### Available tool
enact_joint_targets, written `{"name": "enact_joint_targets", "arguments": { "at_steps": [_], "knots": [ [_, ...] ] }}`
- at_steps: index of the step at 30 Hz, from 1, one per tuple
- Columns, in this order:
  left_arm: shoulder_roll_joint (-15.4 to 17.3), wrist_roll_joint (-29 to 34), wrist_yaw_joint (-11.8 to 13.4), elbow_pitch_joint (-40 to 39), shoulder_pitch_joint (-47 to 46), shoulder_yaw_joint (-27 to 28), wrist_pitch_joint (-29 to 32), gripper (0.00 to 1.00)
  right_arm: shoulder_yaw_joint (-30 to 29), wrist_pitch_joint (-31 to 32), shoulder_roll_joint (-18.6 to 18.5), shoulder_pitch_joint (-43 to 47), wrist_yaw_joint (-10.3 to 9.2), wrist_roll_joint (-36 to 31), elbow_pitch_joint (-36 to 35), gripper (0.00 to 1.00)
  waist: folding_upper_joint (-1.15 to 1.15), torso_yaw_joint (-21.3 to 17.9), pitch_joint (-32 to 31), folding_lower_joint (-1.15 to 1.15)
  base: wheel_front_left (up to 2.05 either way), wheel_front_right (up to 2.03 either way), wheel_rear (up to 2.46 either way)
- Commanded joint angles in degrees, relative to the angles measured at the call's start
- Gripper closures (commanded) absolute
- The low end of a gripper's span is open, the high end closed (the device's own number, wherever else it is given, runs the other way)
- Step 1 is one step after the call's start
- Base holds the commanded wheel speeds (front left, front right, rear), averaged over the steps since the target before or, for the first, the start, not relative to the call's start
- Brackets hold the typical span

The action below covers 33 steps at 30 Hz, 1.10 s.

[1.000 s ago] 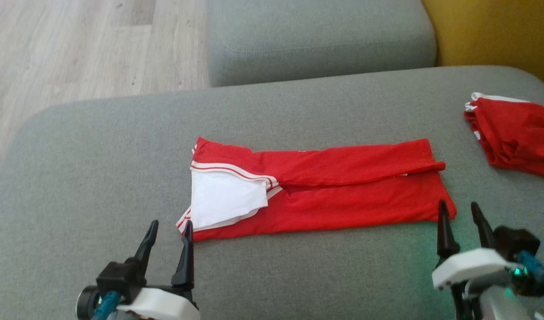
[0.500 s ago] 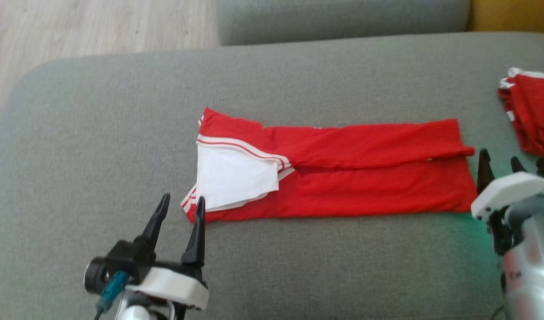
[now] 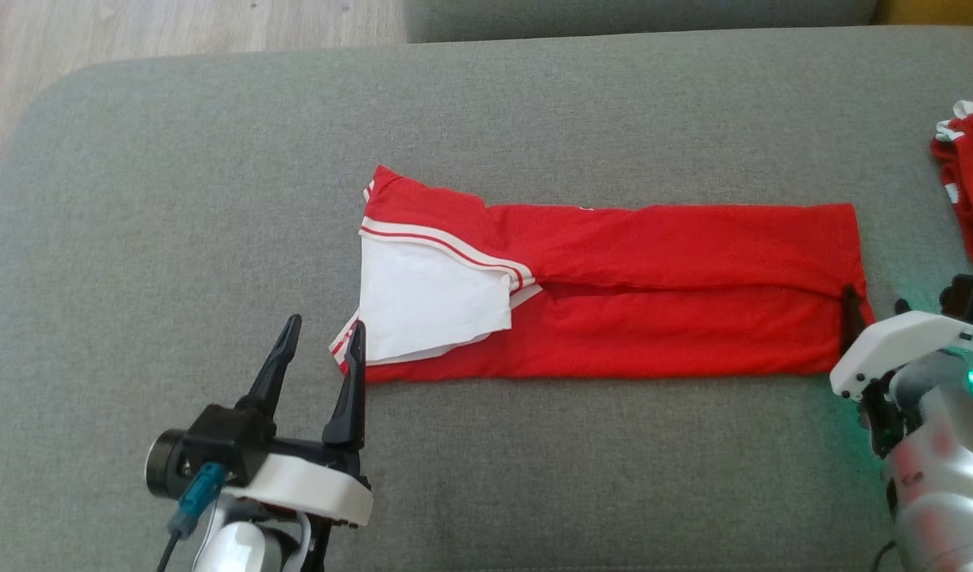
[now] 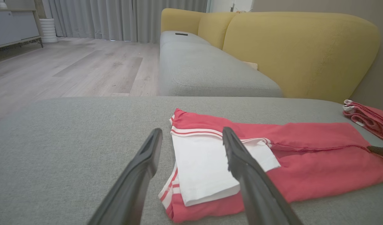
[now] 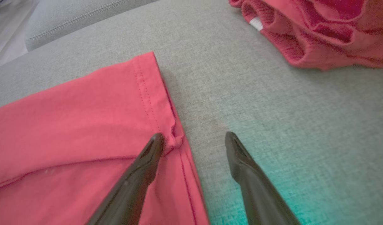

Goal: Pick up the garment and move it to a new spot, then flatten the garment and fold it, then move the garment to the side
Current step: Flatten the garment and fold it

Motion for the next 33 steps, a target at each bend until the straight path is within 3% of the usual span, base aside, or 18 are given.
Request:
{"name": "enact_joint_targets", "arguments": {
  "at_steps": [1, 6, 7, 8, 10, 16, 26, 29, 33],
  "knots": [
    [-0.28, 0.49, 0.09, -2.26, -2.32, 2.27, -0.71, 0.00, 0.93, -0.22, 0.06, -2.43, 0.39, -0.69, -0.40, 0.00, 0.00, -0.07, 0.17, 0.00, 0.00, 0.00, 0.00],
    [-0.34, 0.45, 0.02, -2.30, -2.89, 2.49, -0.71, 0.00, 0.88, -0.35, 0.63, -2.84, 0.39, -1.07, 2.56, 0.00, 0.00, 0.00, 0.50, 0.00, 0.00, 0.00, 0.00],
    [-0.34, 0.49, 0.00, -2.32, -3.05, 2.52, -0.71, 0.00, 0.82, -0.28, 0.69, -3.00, 0.39, -0.76, 3.08, 0.08, 0.00, 0.06, 0.57, 0.00, 0.00, 0.00, 0.00],
    [-0.35, 0.55, -0.02, -2.35, -3.23, 2.56, -0.71, 0.00, 0.75, -0.07, 0.85, -3.23, 0.39, -0.23, 3.62, 0.52, 0.00, 0.14, 0.66, 0.00, 0.00, 0.00, 0.00],
    [-0.36, 0.64, -0.06, -2.42, -3.54, 2.67, -0.71, 0.00, 0.73, 0.80, 1.31, -3.71, 0.39, 1.32, 4.74, 1.00, 0.00, 0.28, 0.84, 0.00, 0.00, 0.00, 0.00],
    [-0.38, 0.32, -0.08, -2.54, -3.82, 3.46, -0.71, 0.00, 2.70, -0.10, 0.35, -4.01, 0.39, 3.31, 5.33, 1.00, 0.00, 0.53, 0.66, 0.00, 0.00, 0.00, 0.00],
    [-0.39, -0.22, 0.17, -1.81, -2.52, 4.29, -0.71, 0.00, 4.59, -3.25, -8.92, -7.88, 0.39, -0.34, 3.35, 1.00, 0.00, -0.24, -3.74, 0.00, 0.00, 0.00, 0.00],
    [-0.40, -0.47, 0.31, -1.36, -1.85, 4.17, -0.71, 0.00, 4.81, -2.96, -9.28, -9.44, 0.39, -1.20, 2.22, 1.00, 0.00, -0.37, -5.17, 0.00, 0.00, 0.00, 0.00],
    [-0.40, -0.68, 0.40, -0.66, -1.13, 3.92, -0.71, 0.00, 4.91, -2.81, -6.79, -10.12, 0.39, -1.42, 0.71, 1.00, 0.00, -0.27, -6.63, 0.00, 0.00, 0.00, 0.00]
  ]
}}
